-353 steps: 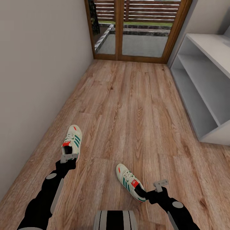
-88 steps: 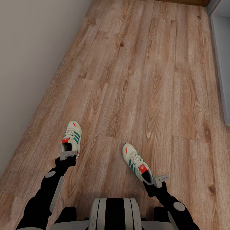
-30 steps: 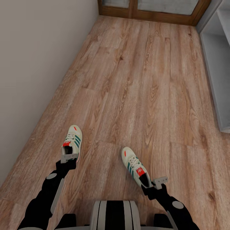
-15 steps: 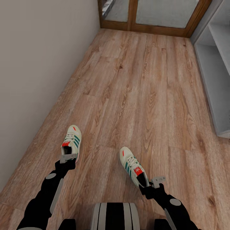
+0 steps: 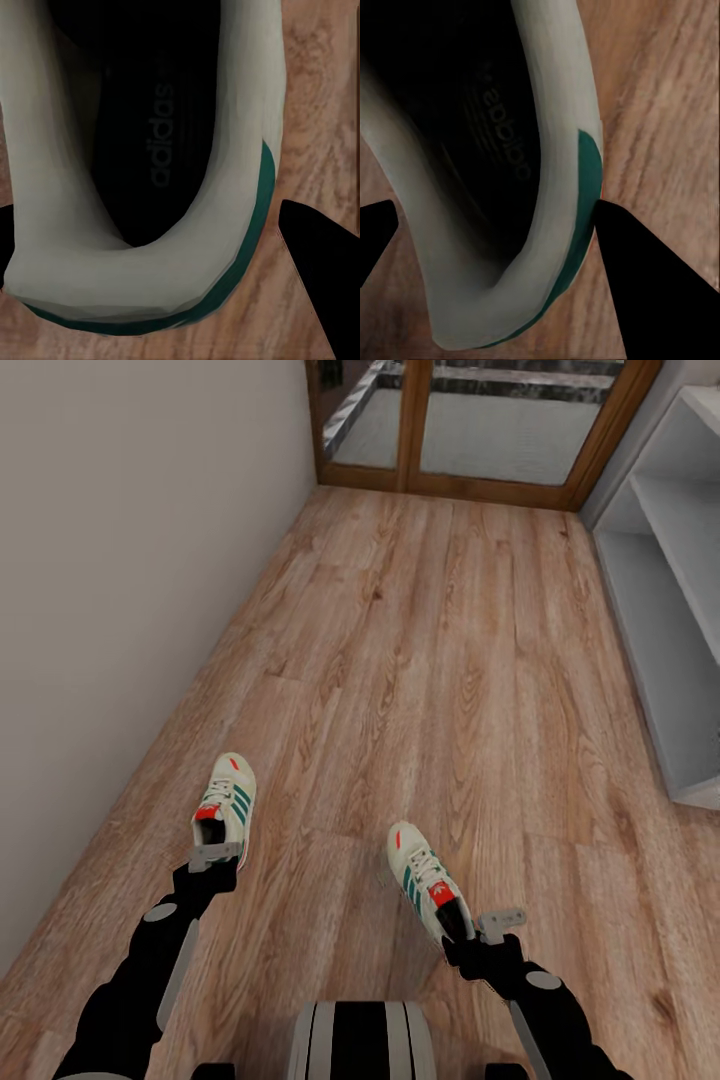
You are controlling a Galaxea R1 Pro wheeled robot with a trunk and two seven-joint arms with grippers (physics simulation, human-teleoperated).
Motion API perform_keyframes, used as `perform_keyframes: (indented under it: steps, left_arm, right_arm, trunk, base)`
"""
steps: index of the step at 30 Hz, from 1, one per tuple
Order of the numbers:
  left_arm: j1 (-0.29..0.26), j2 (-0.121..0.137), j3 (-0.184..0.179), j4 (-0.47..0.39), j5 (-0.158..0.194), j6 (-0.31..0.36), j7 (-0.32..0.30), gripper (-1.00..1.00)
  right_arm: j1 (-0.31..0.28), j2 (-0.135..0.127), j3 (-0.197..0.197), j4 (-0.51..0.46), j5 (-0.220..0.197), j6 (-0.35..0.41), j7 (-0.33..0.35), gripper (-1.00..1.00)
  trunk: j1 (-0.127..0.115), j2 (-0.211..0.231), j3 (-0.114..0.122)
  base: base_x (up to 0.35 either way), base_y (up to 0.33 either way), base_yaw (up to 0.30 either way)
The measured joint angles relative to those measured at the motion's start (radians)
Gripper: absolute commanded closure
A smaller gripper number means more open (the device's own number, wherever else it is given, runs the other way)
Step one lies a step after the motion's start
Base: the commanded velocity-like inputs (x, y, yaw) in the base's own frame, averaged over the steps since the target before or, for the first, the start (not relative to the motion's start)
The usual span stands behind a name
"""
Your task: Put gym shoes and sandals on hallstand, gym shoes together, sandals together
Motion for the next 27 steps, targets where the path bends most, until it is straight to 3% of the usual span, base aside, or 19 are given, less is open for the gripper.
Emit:
perform_keyframes:
  steps: [4, 7, 12, 27]
  left_arm:
    - [0.0, 0.0, 0.0, -0.001, -0.001, 0.023, 0.0, 1.0]
    - [-0.001, -0.001, 0.001, -0.009, -0.001, 0.076, 0.0, 1.0]
    - [-0.004, -0.007, -0.002, -0.018, 0.003, 0.107, -0.001, 1.0]
    - [-0.006, -0.016, -0.006, -0.074, 0.003, 0.114, 0.0, 1.0]
  right_arm:
    - [0.0, 0.01, -0.006, 0.0, 0.0, 0.001, -0.159, 1.0]
    - [0.0, 0.012, -0.006, -0.001, -0.007, -0.001, -0.207, 1.0]
    - [0.0, 0.011, -0.006, -0.001, -0.011, -0.008, -0.218, 1.0]
    - [0.0, 0.011, 0.001, 0.003, -0.012, -0.012, -0.219, 1.0]
  trunk:
    - [-0.002, 0.001, 0.021]
    - [-0.003, 0.002, 0.037]
    - [-0.005, 0.003, 0.064]
    - [-0.012, 0.006, 0.147]
  base:
    - [0.0, 0.0, 0.0]
    - [0.0, 0.0, 0.0]
    - [0.0, 0.0, 0.0]
    - [0.0, 0.0, 0.0]
